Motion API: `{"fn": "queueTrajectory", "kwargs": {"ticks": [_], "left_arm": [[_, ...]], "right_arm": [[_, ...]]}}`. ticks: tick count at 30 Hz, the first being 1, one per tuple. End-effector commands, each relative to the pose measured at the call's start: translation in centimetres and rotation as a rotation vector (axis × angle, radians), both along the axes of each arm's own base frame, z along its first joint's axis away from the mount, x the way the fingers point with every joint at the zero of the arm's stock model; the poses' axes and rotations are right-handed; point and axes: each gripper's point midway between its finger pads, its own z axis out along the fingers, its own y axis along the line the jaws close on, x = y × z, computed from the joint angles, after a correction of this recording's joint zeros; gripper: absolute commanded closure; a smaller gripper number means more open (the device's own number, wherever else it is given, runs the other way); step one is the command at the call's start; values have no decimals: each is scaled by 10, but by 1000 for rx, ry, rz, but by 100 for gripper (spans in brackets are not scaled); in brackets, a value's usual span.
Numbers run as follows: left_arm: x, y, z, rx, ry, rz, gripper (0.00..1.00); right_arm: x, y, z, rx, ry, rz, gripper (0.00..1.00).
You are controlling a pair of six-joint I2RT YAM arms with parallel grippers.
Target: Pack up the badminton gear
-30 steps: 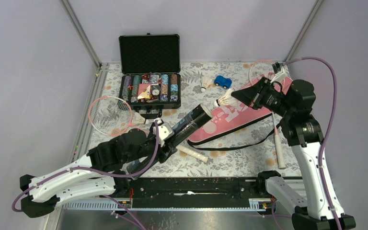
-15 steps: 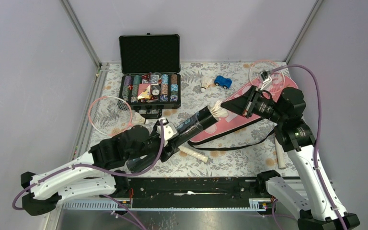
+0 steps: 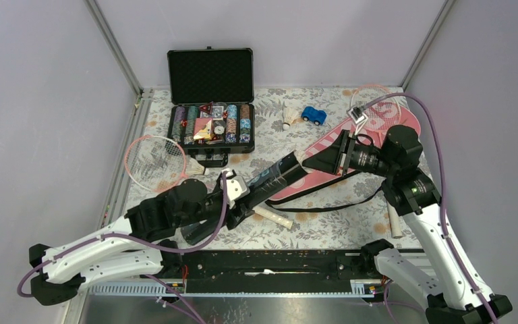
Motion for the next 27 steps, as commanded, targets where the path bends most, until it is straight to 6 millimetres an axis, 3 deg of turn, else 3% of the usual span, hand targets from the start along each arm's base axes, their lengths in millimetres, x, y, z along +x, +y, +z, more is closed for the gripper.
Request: {"fn": "queueTrajectory", "kwargs": {"ticks": [1,8,16,21,27], "left_arm": [[-3,-15,46,-165,-104,-71,62],[-15,-19,49,-180,-144,-165,61],[-12,-22,53,-181,-184,-172,61],[-5,-17,45,-167,-178,-120,62],[1,-7,35,-153,-186,-70,62]], "right_arm": [[-16,6,5,-2,-51,91,100],[-25,16,-12,-43,-29,172,100],[-27,17,-18,-74,-28,192,99],[-25,11,-4,-82,-61,118,75],[-24,-3,-1,-175,-102,42,58]]}}
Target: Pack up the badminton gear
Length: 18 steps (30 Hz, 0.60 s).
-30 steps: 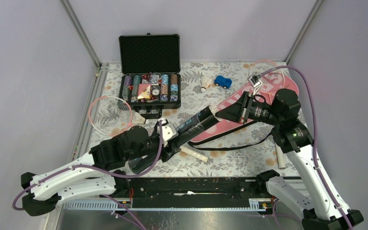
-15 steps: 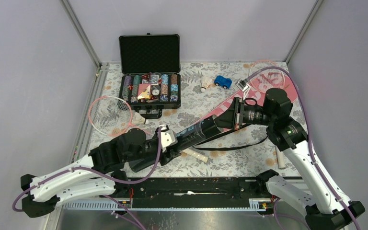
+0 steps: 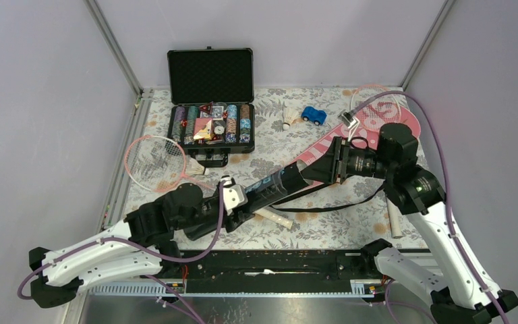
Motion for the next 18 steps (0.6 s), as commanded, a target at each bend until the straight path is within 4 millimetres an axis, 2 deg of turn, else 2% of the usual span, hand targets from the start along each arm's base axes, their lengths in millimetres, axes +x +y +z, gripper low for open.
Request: {"fn": "queueTrajectory", "kwargs": {"ticks": [1,5,8,10,13,18], "left_arm": [[9,-1,35,-132,-93,34,62],[17,6,23,-80,-111,79,62],[20,9,14,-43,-128,86,62],[20,9,8,-22,-144,74,62],[19,10,-3,23,-164,45,62],[19,16,-13,59,-213,26,62]], "right_arm": [[3,-15,11,-84,-103,-91,55],[4,-24,26,-107,-186,-132,50],[16,-33,36,-134,-247,-222,46],[35,-42,33,-185,-272,-310,45],[68,-55,15,-289,-281,-436,45],[123,-61,-13,-451,-336,-519,45]]}}
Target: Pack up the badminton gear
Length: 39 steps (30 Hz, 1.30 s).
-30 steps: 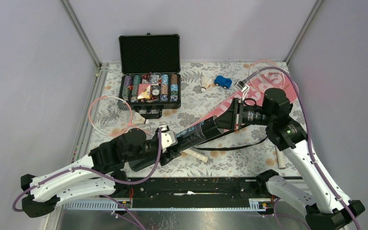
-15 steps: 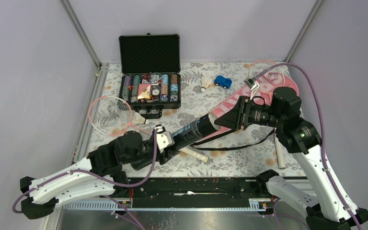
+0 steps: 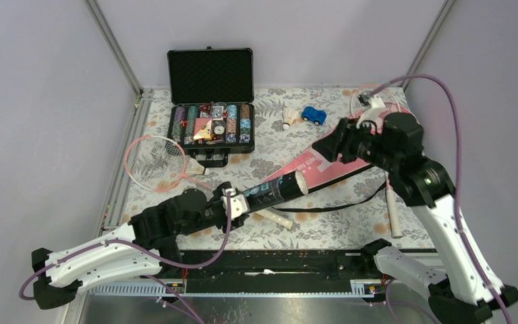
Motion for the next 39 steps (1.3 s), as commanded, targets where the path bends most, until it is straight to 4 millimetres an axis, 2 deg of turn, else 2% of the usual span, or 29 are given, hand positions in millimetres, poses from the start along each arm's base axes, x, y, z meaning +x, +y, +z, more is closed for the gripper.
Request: {"fn": "queueTrajectory", "kwargs": {"ticks": [1,5,7,14,16,17,22,27,28,29,31,35,39], "left_arm": [[7,0,18,-48,-122,-15,62],[17,9,15,-55,-189,37,61],[21,13,12,-49,-205,61,61],[19,22,11,-34,-203,76,61],[18,25,11,-32,-203,79,61],[18,27,12,-34,-206,83,61],[22,33,18,-59,-237,114,61],[21,34,20,-60,-227,114,61],[20,33,20,-63,-225,112,61],[20,34,21,-67,-227,112,61],[21,35,23,-69,-234,119,61],[22,38,24,-75,-243,135,61],[25,39,23,-73,-250,149,61]], "right_arm": [[66,-14,-25,-192,-65,-148,45],[119,-24,-52,-285,3,-256,44],[140,-23,-68,-295,68,-256,44],[220,-26,-112,-229,198,-258,42],[242,-27,-139,-203,309,-257,41],[252,-28,-136,-180,338,-251,40],[288,-15,-159,-148,413,-175,32],[328,-13,-178,-175,451,-148,33],[338,-12,-190,-173,463,-139,33],[348,-9,-184,-158,433,-130,33],[366,-7,-195,-126,411,-133,33],[388,-4,-212,-60,362,-148,34],[407,13,-219,78,337,-131,35]]}}
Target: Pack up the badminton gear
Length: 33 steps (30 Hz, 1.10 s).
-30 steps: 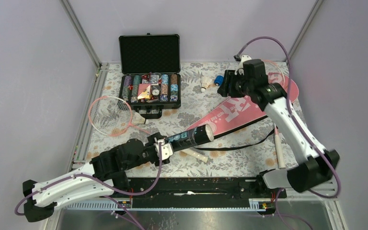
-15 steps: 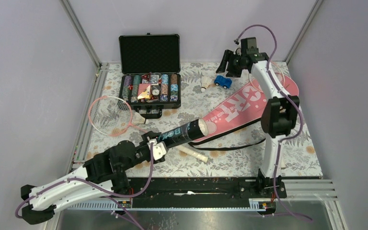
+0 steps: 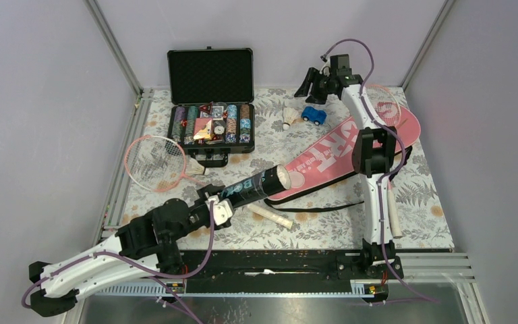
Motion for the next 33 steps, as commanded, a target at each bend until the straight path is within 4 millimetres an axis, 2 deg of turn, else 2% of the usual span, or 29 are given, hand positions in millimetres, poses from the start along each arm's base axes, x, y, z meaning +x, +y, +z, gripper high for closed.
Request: {"fn": "queueTrajectory", "kwargs": {"ticks": [1,3,6,11,16,23,29,32,33], "left_arm": [[9,-1,23,-76,-60,41,61],[10,-1,23,-71,-60,48,61],[12,-1,24,-75,-61,57,61],[16,2,27,-79,-78,83,61],[18,2,22,-61,-80,89,61],[20,-3,18,-32,-76,83,61],[19,-2,14,-24,-66,81,61],[19,-2,14,-24,-67,81,61],[19,-3,13,-21,-67,81,61]], "right_arm": [[32,23,14,195,-107,10,35],[41,30,11,255,-115,8,36],[47,34,-5,299,-77,-10,36],[39,36,-28,302,-14,-10,37],[20,38,-30,278,10,79,37],[-8,39,-19,257,26,183,39],[-19,37,-7,237,17,213,50],[-24,36,2,227,9,226,63],[-26,36,5,225,9,230,71]]}}
